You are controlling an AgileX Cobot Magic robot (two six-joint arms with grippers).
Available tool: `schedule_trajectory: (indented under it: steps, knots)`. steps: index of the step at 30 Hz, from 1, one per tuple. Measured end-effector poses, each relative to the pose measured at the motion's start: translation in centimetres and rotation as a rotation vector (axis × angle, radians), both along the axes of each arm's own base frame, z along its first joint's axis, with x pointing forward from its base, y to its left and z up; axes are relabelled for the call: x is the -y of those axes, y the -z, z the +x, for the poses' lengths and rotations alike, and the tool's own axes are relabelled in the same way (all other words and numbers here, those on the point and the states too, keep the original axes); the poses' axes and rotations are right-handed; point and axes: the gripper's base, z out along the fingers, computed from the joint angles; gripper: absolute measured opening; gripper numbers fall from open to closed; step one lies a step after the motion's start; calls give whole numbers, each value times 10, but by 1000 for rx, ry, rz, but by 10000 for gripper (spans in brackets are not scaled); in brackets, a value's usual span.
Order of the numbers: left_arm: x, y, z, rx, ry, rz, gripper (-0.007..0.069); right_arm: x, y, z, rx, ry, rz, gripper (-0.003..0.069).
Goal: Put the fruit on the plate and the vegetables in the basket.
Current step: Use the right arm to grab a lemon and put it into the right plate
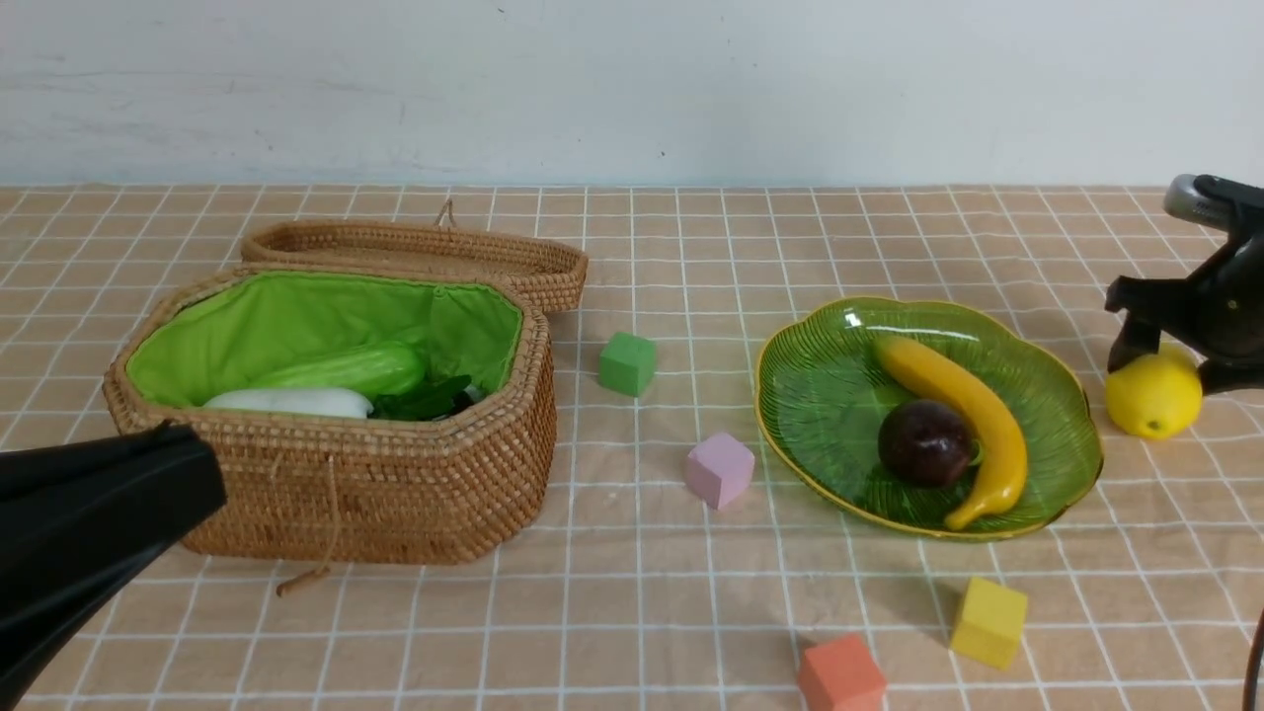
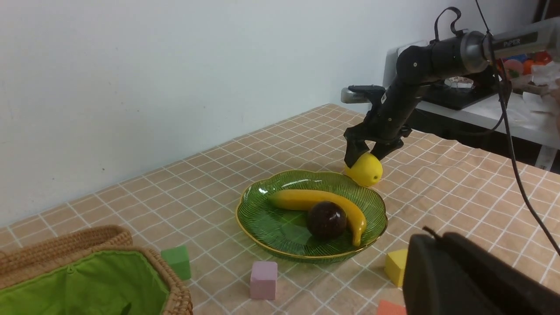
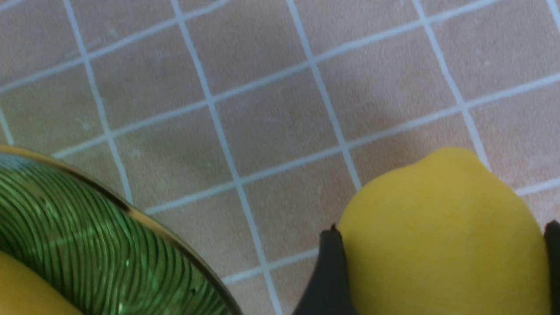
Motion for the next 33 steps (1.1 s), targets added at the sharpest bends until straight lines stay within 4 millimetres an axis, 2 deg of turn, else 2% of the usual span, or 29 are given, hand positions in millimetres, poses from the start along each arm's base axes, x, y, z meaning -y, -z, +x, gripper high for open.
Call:
schedule_trajectory:
  steps: [3,5,7,10,11,12,13,14,19,21,23,26,28,29,30,31,32,33]
  knots:
    - [0,0,0,0,0,0,8,-2,-14,-5,5,-3,5,564]
    - [0,0,0,0,0,0,8,-9,-34,-10,39,-23,28,564]
    - [0,0,0,0,0,0,8,-29,-52,-13,76,-101,59,564]
    - [0,0,0,0,0,0,8,-66,-63,-13,115,-209,136,564]
    - [0,0,0,0,0,0,8,-79,-65,-13,127,-243,168,564]
    - [0,0,0,0,0,0,8,-101,-63,-11,134,-299,206,564]
    - [0,0,0,0,0,0,8,-104,-63,-11,134,-310,204,564]
    - [0,0,0,0,0,0,8,-129,-58,-10,140,-371,232,564]
    - [0,0,0,0,-1,1,11,-165,-37,-3,164,-466,210,563]
    - [0,0,0,0,-1,1,15,-169,-29,-1,150,-471,210,568]
    - [0,0,0,0,-1,1,17,-170,-25,-1,138,-471,213,606]
    - [0,0,0,2,-2,3,18,-169,-33,-4,134,-469,218,673]
    - [0,1,0,-3,-7,10,18,-167,-52,-11,157,-474,214,673]
    - [-1,1,1,-5,-9,12,18,-166,-54,-12,158,-474,213,671]
    - [-2,3,1,-15,-22,28,18,-163,-80,-24,187,-498,195,639]
    - [-2,4,2,-24,-30,37,18,-162,-93,-31,199,-513,182,616]
    - [-2,4,2,-25,-32,39,18,-161,-96,-33,202,-517,178,610]
    - [-4,5,2,-29,-42,47,18,-160,-113,-44,212,-540,158,571]
